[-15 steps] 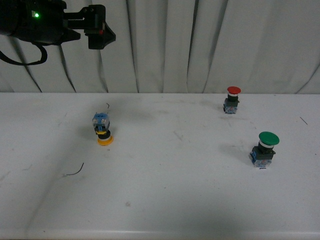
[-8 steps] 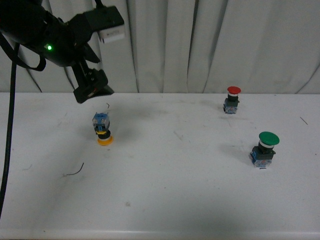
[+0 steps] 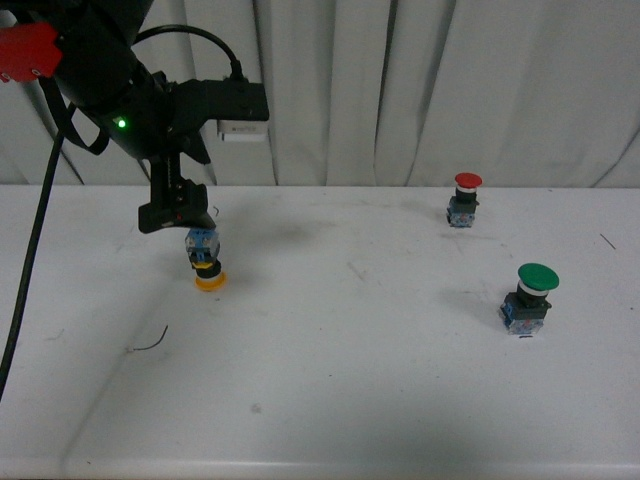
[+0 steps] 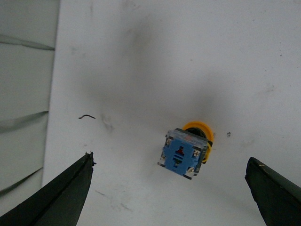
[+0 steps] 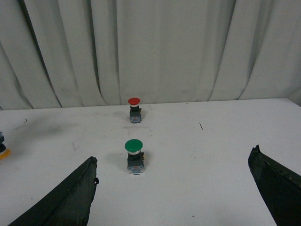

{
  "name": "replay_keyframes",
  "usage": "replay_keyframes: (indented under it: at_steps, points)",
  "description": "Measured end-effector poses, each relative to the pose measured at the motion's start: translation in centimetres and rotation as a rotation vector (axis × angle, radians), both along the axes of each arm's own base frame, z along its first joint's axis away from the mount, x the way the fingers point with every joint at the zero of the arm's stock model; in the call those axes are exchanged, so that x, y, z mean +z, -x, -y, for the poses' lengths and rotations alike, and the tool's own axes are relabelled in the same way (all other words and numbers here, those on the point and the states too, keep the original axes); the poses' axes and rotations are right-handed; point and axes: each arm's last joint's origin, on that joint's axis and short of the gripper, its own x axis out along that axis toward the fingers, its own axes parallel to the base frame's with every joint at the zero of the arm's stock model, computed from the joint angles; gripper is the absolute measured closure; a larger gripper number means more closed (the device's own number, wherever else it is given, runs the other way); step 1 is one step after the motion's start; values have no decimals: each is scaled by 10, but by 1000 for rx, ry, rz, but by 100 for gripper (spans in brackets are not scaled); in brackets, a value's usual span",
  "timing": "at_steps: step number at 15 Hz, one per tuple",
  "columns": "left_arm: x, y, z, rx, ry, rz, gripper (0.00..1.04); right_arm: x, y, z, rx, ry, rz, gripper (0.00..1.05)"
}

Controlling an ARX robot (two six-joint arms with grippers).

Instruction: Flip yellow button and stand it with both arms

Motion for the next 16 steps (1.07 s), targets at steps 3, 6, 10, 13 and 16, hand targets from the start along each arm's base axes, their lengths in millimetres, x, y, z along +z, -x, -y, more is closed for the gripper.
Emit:
replay_keyframes:
  at_steps: [3,6,10,13,16]
  points:
    - [-26,-6,6,27,-25,-82,7,0,0,0,0,0,0,6]
    - [-41,-12,13,33,-30,-95,7,0,0,0,0,0,0,6]
    - [-42,-24,5,52,-42,-116,7,0,0,0,0,0,0,6]
    - [-43,-29,-6,63,-59,-142,7,0,0,0,0,0,0,6]
    - [-53,-30,-11,68,-69,-167,7,0,0,0,0,0,0,6]
